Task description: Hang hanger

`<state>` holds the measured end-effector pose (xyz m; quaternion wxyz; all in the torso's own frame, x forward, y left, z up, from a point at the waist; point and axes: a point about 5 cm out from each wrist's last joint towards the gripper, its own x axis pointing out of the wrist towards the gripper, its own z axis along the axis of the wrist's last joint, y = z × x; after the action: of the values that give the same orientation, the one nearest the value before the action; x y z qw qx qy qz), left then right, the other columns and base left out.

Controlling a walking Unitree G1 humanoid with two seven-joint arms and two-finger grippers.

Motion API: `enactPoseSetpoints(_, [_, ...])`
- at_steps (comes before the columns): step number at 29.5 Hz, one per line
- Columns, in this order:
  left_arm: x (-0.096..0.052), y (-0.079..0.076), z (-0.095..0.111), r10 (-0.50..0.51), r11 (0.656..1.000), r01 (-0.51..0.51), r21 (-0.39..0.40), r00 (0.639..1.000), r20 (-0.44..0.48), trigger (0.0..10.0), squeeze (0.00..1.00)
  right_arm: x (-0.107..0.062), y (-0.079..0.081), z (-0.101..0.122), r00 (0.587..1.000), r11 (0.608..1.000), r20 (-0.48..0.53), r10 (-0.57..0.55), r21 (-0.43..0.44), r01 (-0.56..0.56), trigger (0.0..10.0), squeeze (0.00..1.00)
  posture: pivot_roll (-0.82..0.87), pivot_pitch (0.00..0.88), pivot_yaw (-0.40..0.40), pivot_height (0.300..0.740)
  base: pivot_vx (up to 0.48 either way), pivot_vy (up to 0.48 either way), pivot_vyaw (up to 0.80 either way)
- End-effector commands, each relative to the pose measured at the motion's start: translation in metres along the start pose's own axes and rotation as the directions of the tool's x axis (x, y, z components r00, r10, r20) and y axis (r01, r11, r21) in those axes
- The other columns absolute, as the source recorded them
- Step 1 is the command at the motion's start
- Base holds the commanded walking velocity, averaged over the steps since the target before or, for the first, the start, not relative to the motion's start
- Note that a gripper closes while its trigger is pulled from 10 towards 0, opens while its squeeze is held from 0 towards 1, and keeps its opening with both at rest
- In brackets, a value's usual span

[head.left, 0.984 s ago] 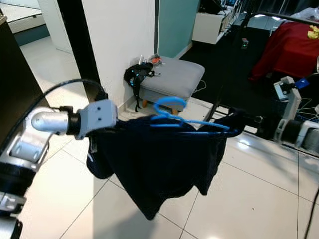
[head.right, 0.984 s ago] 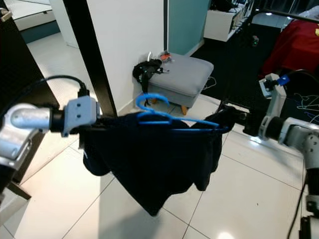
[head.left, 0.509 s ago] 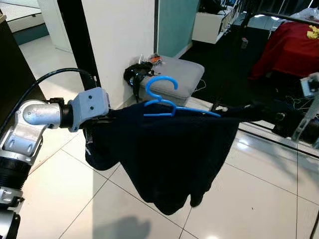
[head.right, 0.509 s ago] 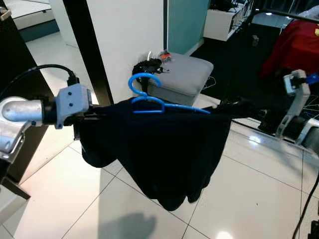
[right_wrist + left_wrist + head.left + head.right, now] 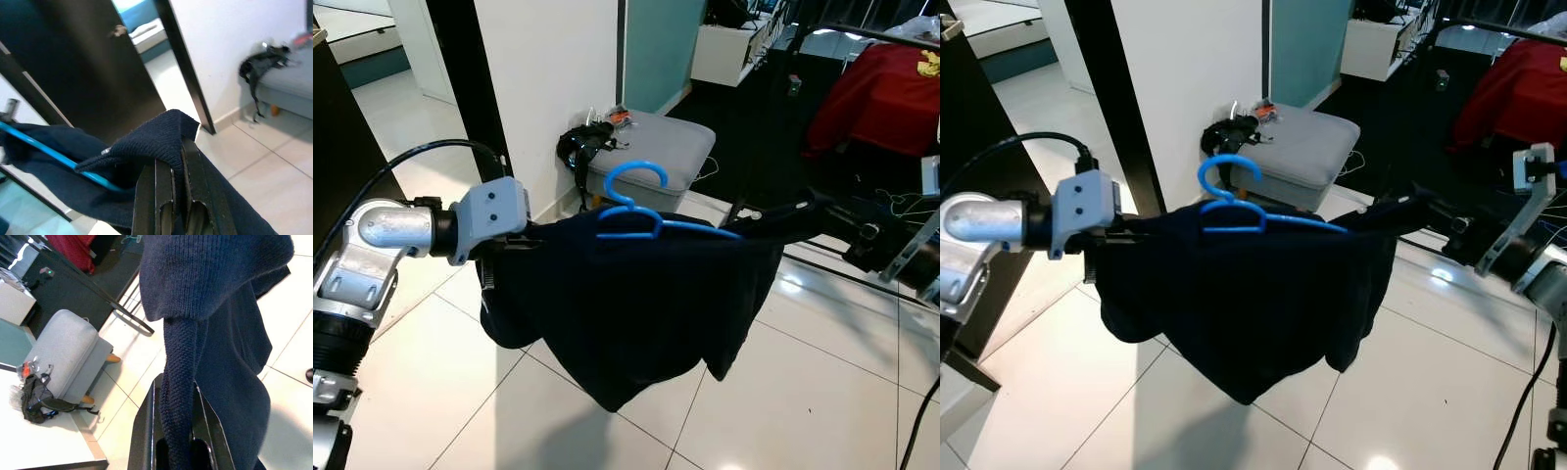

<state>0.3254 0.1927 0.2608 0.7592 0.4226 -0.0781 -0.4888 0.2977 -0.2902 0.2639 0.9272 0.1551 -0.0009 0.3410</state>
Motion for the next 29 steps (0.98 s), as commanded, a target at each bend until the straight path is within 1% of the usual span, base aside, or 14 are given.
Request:
enactPoseSetpoints(1, [-0.006, -0.002, -0.005, -0.027, 0.999, 0.028, 0.021, 0.998, -0.052, 10.0, 0.0, 0.0, 0.007, 0.012, 0.999, 0.998, 0.017, 0.047, -0.045, -0.046, 0.0, 0.0, 0.0, 0.085, -0.008, 0.74, 0.0, 0.0, 0.0])
enactPoseSetpoints(4, [-0.004, -0.003, -0.008, -0.033, 0.999, 0.034, 0.009, 0.997, -0.069, 10.0, 0.0, 0.005, 0.013, 0.014, 0.996, 0.993, -0.04, 0.085, -0.083, -0.088, 0.0, 0.0, 0.0, 0.083, -0.005, 0.74, 0.0, 0.0, 0.0])
enactPoseSetpoints(6, [-0.002, -0.003, -0.009, -0.028, 1.0, 0.028, -0.004, 0.997, -0.068, 10.0, 0.0, 0.01, 0.015, 0.011, 0.992, 0.991, -0.082, 0.091, -0.09, -0.098, 0.0, 0.0, 0.0, 0.081, -0.005, 0.74, 0.0, 0.0, 0.0])
enactPoseSetpoints(8, [-0.002, -0.003, -0.009, -0.028, 1.0, 0.028, -0.004, 0.997, -0.068, 10.0, 0.0, 0.01, 0.015, 0.011, 0.992, 0.991, -0.082, 0.091, -0.09, -0.098, 0.0, 0.0, 0.0, 0.081, -0.005, 0.74, 0.0, 0.0, 0.0])
enactPoseSetpoints(9, [0.0, -0.003, -0.008, -0.016, 1.0, 0.015, -0.014, 0.998, -0.069, 10.0, 0.0, 0.014, 0.014, 0.006, 0.99, 0.991, -0.117, 0.084, -0.091, -0.095, 0.0, 0.0, 0.0, 0.081, -0.004, 0.74, 0.0, 0.0, 0.0])
enactPoseSetpoints(13, [0.008, 0.003, -0.007, 0.054, 0.997, -0.058, -0.059, 0.996, -0.066, 10.0, 0.0, 0.026, 0.011, -0.009, 0.978, 0.995, -0.205, 0.028, -0.088, -0.047, 0.0, 0.0, 0.01, 0.079, -0.003, 0.74, 0.0, 0.0, 0.0])
enactPoseSetpoints(17, [0.017, -0.002, 0.0, 0.06, 0.992, -0.061, -0.11, 0.998, -0.013, 10.0, 0.0, 0.038, 0.003, -0.021, 0.963, 0.996, -0.26, -0.067, -0.069, 0.051, 0.0, 0.0, 0.0, 0.077, -0.002, 0.74, 0.0, 0.0, 0.0])
enactPoseSetpoints(18, [0.017, -0.002, 0.0, 0.06, 0.992, -0.061, -0.11, 0.998, -0.013, 10.0, 0.0, 0.038, 0.003, -0.021, 0.963, 0.996, -0.26, -0.067, -0.069, 0.051, 0.0, 0.0, 0.0, 0.077, -0.002, 0.74, 0.0, 0.0, 0.0])
enactPoseSetpoints(19, [0.019, -0.008, 0.005, 0.031, 0.994, -0.028, -0.109, 0.999, 0.026, 10.0, 0.0, 0.041, 0.0, -0.025, 0.957, 0.995, -0.277, -0.091, -0.058, 0.078, 0.0, 0.0, 0.0, 0.075, -0.004, 0.74, 0.0, 0.0, 0.0])
enactPoseSetpoints(22, [0.021, -0.012, 0.007, 0.01, 0.995, -0.004, -0.103, 0.999, 0.051, 10.0, 0.0, 0.043, -0.002, -0.027, 0.953, 0.995, -0.286, -0.102, -0.051, 0.091, 0.0, 0.0, 0.0, 0.075, -0.006, 0.74, 0.0, 0.0, 0.0])
enactPoseSetpoints(23, [0.02, -0.022, 0.01, -0.052, 0.996, 0.058, -0.074, 0.996, 0.076, 10.0, 0.0, 0.045, -0.001, -0.029, 0.948, 0.996, -0.305, -0.084, -0.051, 0.072, 0.0, 0.0, 0.0, 0.073, -0.013, 0.74, 0.0, 0.0, 0.0])
enactPoseSetpoints(24, [0.02, -0.022, 0.01, -0.052, 0.996, 0.058, -0.074, 0.996, 0.076, 10.0, 0.0, 0.045, -0.001, -0.029, 0.948, 0.996, -0.305, -0.084, -0.051, 0.072, 0.0, 0.0, 0.0, 0.073, -0.013, 0.74, 0.0, 0.0, 0.0])
enactPoseSetpoints(26, [0.014, -0.038, 0.011, -0.177, 0.983, 0.181, -0.03, 0.979, 0.1, 10.0, 0.0, 0.048, 0.005, -0.027, 0.945, 0.997, -0.327, -0.02, -0.072, -0.004, 0.0, 0.0, 0.0, 0.072, -0.017, 0.74, 0.0, 0.0, 0.0])
enactPoseSetpoints(29, [0.012, -0.043, 0.011, -0.208, 0.977, 0.212, -0.02, 0.973, 0.102, 10.0, 0.0, 0.048, 0.006, -0.025, 0.943, 0.996, -0.332, -0.001, -0.08, -0.027, 0.0, 0.0, 0.0, 0.07, -0.017, 0.74, 0.0, 0.0, 0.0])
